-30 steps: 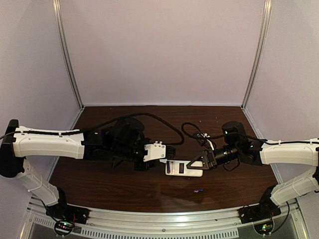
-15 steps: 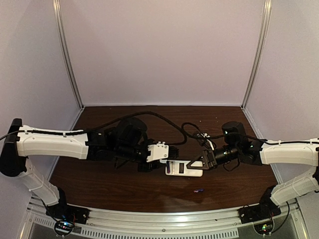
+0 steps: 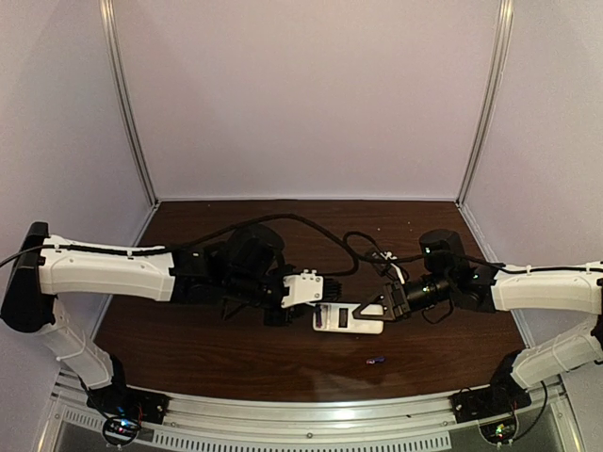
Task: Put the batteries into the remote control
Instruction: Adjust the battery in the battery compartment.
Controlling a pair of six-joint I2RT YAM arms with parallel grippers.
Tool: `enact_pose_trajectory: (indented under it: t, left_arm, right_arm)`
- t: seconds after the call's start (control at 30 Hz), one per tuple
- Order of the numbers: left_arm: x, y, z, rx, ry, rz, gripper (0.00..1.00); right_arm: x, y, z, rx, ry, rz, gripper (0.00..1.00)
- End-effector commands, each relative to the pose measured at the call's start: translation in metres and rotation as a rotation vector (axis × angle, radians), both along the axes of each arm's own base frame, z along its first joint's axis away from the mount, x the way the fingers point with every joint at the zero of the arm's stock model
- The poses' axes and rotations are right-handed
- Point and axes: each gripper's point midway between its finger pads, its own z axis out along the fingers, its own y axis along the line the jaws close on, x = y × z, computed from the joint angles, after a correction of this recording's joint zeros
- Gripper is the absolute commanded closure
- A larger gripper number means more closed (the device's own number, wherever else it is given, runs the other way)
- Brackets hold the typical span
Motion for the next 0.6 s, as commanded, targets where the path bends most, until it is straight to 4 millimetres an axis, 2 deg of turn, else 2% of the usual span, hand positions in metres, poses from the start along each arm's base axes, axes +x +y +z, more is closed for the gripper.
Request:
enact_pose_trajectory:
  t: [0.0,0.57]
  left_arm:
    - [0.005,-0.006,0.004,-0.006,-0.017,0.003,0.82]
    - [-0.008,-0.003,-0.035,0.117,0.009,-0.036,0.9]
  right_arm:
    - [-0.001,0.005,0.023,0.058,-0.063,0.03,1.0]
    - [-0.001,0.004,0.037,0.104,-0.084,0.025,1.0]
